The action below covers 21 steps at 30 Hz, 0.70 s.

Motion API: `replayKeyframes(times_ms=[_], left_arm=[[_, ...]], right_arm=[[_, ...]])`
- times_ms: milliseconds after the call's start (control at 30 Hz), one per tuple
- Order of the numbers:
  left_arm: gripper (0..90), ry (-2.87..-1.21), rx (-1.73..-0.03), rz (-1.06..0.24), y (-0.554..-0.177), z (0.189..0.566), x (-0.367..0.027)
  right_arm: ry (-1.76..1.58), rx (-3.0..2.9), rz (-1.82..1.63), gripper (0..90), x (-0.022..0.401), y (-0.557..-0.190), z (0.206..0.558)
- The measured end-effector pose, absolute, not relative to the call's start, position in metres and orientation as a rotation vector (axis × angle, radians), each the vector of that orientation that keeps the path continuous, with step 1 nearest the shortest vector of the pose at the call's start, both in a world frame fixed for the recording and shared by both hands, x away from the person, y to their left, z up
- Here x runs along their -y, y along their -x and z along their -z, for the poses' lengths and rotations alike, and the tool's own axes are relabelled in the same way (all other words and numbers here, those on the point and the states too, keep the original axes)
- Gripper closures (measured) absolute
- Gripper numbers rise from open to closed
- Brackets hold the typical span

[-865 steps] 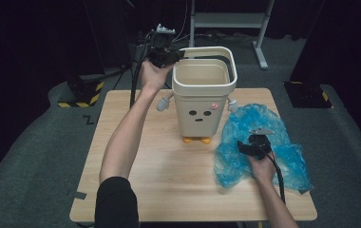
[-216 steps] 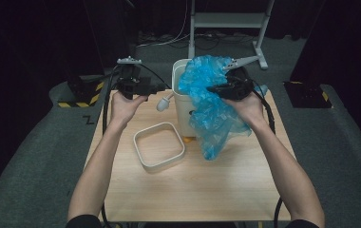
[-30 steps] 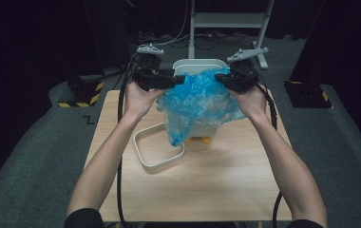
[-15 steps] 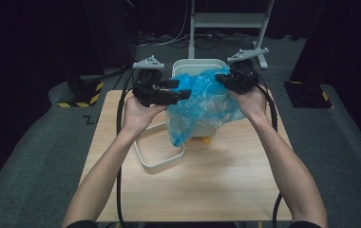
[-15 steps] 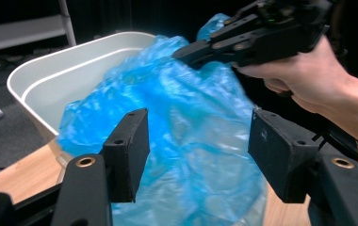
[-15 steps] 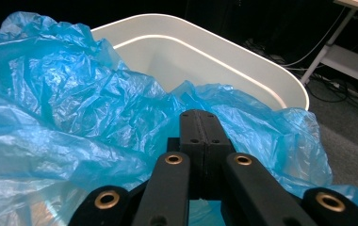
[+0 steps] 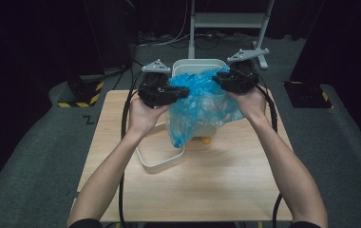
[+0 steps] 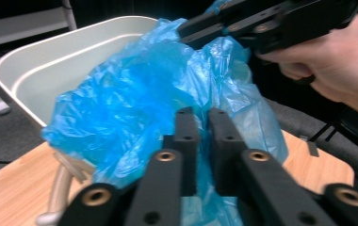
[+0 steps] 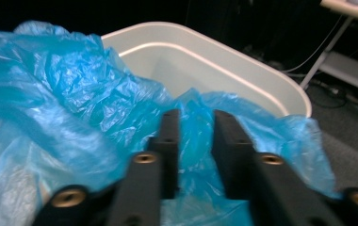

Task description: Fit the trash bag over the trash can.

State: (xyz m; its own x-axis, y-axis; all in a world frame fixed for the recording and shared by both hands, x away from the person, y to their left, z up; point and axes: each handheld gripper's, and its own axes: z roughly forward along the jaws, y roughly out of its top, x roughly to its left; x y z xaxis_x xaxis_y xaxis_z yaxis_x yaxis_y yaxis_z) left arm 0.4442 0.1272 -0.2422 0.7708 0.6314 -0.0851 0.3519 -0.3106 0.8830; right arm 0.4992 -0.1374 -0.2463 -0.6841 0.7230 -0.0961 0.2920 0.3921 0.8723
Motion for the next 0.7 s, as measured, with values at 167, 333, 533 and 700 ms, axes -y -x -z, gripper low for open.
replayKeyframes(times_ms=[167, 333, 533, 700], left_arm=[[88.5, -1.967, -0.756, -0.41, -0.445, 0.239, -0.135], [88.6, -1.965, -0.781, -0.442, -0.45, 0.236, -0.145], [88.7, -1.973, -0.829, -0.482, -0.463, 0.237, -0.15], [88.6, -1.964, -0.837, -0.493, -0.469, 0.235, -0.151]], right_arm=[[-0.849, -2.103, -1.296, 53.6, 0.153, -0.488, 0.234], [-0.833, -2.068, -1.316, 52.6, 0.173, -0.479, 0.227], [-0.841, -2.069, -1.328, 53.5, 0.192, -0.476, 0.229], [-0.861, -2.071, -1.326, 51.6, 0.2, -0.478, 0.238]])
